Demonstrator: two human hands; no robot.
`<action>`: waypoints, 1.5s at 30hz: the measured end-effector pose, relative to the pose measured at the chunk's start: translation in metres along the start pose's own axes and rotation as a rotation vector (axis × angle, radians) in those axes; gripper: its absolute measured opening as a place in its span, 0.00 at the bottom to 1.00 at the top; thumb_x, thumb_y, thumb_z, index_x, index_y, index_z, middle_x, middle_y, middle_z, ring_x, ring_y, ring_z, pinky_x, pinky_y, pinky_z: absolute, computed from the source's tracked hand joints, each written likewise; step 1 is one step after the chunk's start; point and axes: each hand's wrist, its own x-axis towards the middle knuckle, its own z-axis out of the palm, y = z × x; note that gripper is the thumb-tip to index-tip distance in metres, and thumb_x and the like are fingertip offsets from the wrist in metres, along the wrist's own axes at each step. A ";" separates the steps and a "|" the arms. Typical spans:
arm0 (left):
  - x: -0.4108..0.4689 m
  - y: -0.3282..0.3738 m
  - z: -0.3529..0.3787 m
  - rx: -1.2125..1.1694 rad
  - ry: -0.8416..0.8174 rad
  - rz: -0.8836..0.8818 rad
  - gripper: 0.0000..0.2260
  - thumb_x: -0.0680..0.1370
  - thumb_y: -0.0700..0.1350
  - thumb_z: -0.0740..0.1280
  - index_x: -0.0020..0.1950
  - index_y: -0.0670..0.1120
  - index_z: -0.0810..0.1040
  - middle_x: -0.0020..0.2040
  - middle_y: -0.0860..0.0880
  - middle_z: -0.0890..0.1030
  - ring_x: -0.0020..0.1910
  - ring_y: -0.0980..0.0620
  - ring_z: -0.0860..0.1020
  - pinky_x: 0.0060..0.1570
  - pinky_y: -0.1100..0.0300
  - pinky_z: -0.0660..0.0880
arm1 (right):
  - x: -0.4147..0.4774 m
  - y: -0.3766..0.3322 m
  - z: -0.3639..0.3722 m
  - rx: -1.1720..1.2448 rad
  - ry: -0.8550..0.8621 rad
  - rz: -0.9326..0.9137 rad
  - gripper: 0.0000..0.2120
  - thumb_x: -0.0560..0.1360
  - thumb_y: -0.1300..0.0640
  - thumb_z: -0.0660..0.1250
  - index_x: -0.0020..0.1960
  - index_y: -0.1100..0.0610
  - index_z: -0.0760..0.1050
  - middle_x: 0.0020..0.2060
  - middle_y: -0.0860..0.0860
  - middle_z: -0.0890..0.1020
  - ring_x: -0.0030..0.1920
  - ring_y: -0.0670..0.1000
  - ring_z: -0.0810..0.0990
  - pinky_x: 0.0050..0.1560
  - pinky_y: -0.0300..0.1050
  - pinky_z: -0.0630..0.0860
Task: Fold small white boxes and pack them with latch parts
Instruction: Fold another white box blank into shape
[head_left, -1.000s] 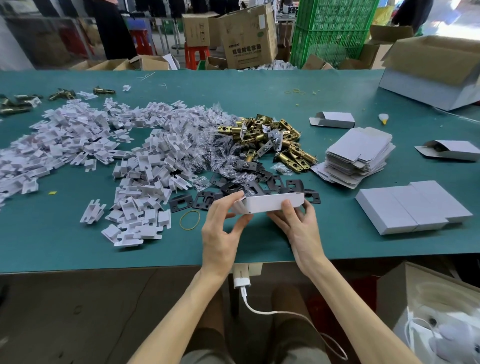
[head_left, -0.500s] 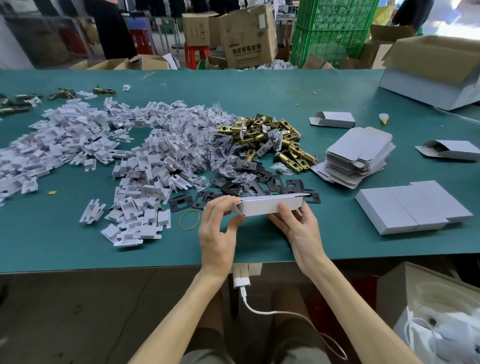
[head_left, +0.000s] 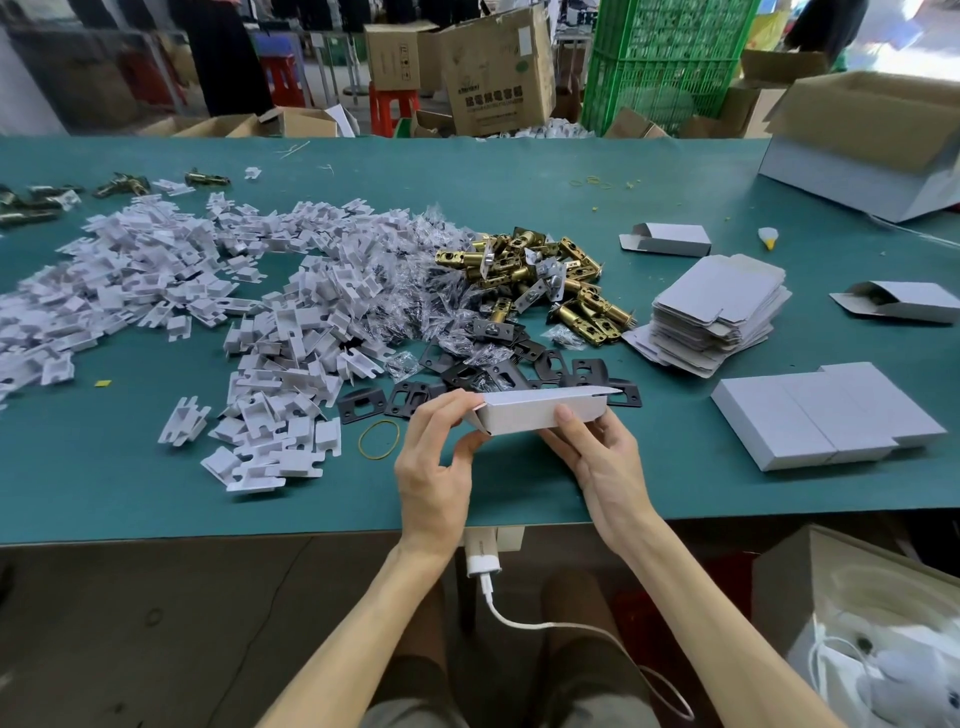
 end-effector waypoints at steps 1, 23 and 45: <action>0.000 0.000 0.000 0.001 0.000 0.001 0.20 0.73 0.28 0.75 0.63 0.42 0.82 0.61 0.49 0.81 0.61 0.48 0.81 0.61 0.45 0.81 | 0.000 0.000 0.000 0.006 -0.001 0.006 0.30 0.64 0.37 0.81 0.58 0.54 0.82 0.59 0.56 0.85 0.64 0.60 0.80 0.70 0.61 0.73; -0.003 0.004 -0.001 -0.052 -0.120 0.050 0.19 0.75 0.36 0.76 0.64 0.38 0.79 0.65 0.45 0.79 0.69 0.47 0.77 0.65 0.43 0.78 | 0.005 -0.010 -0.006 0.275 0.024 0.172 0.55 0.47 0.43 0.89 0.69 0.57 0.73 0.56 0.54 0.82 0.56 0.49 0.84 0.62 0.51 0.80; -0.002 0.007 -0.001 -0.102 -0.157 -0.040 0.22 0.74 0.27 0.74 0.64 0.44 0.77 0.63 0.51 0.80 0.61 0.52 0.81 0.59 0.52 0.82 | 0.006 -0.009 -0.009 0.329 0.012 0.178 0.27 0.65 0.55 0.78 0.61 0.53 0.73 0.51 0.53 0.86 0.54 0.50 0.85 0.54 0.48 0.83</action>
